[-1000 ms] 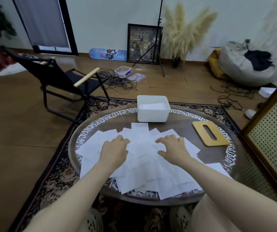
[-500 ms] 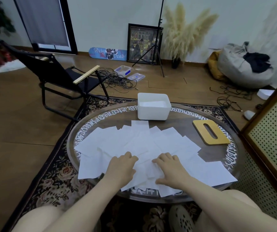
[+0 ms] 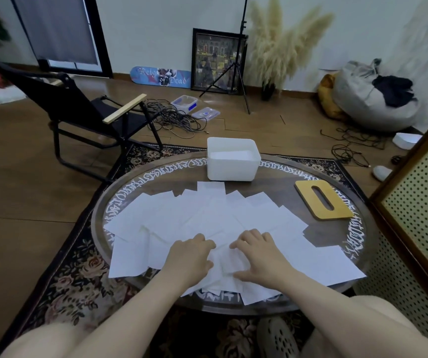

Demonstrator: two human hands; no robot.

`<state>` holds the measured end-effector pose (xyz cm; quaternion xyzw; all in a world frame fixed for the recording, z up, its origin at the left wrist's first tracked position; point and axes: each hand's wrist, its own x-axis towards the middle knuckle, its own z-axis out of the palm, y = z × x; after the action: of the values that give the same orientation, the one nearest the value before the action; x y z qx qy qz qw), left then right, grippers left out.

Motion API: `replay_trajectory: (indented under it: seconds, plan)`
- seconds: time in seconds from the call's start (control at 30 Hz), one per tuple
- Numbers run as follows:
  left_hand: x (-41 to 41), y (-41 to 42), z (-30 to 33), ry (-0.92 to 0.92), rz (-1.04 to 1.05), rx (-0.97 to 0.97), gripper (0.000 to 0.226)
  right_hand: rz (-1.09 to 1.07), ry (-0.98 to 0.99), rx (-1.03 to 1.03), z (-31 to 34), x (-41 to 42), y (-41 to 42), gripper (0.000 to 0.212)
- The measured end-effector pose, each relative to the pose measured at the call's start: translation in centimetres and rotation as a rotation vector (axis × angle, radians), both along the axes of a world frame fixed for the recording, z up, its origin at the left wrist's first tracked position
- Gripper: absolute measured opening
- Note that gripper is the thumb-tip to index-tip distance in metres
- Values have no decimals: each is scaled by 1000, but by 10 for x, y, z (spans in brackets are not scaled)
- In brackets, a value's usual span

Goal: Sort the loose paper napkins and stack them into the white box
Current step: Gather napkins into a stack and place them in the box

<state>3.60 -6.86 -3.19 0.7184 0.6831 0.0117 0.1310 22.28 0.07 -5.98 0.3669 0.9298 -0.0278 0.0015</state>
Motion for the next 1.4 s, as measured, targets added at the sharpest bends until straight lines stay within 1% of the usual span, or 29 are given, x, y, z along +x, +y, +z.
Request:
replay_trajectory:
  seconds: [0.07,0.17,0.27,0.3,0.33,0.4,0.43,0.5,0.6,0.73,0.83,0.93,1.0,1.1,1.13,1.23,1.33,1.4]
  plan:
    - [0,2,0,-1,-3,4,42,54,0,56,-3,-2,-2,51]
    - [-1,5,0,0,-1,12,42,59,46,157,-5,-5,-1,36]
    - [-3,6,-1,-5,2,17,43,31,71,154,-2,-5,0,15]
    - [-4,6,-1,-10,3,19,43,-8,96,96,2,-5,-1,8]
    - [-4,6,-1,-17,3,21,44,-63,143,20,2,-4,0,7]
    - [-5,6,-1,-48,3,38,49,-208,292,-261,10,-4,-3,7]
    - [-5,7,-1,-77,9,52,52,-256,397,-385,14,-5,-5,6]
    - [-5,7,0,-152,37,83,59,-309,594,-533,22,-6,-7,12]
    - [-6,8,1,-323,113,99,69,-361,783,-762,35,-8,-9,13]
    - [-7,8,1,-651,246,68,77,-417,954,-896,50,-7,-7,11]
    - [-8,10,1,-878,323,16,78,-448,1074,-989,55,-7,-5,10]
    - [-9,11,4,-1040,349,-28,76,-467,1174,-1061,58,-5,-2,10]
    - [-8,10,8,-1090,314,-39,69,-460,1202,-1076,60,-5,0,9]
    - [-7,8,13,-1161,251,-46,43,-447,1163,-1052,62,-5,0,10]
    - [-7,7,15,-1167,239,-54,39,-446,1142,-1044,61,-6,-1,9]
    - [-6,7,16,-1142,230,-72,37,-463,1098,-1026,59,-7,-1,7]
    - [-4,8,14,-1128,259,-67,26,-473,1096,-1028,57,-8,-1,6]
    - [-3,8,13,-1129,287,-41,25,-472,1106,-1045,57,-8,-1,3]
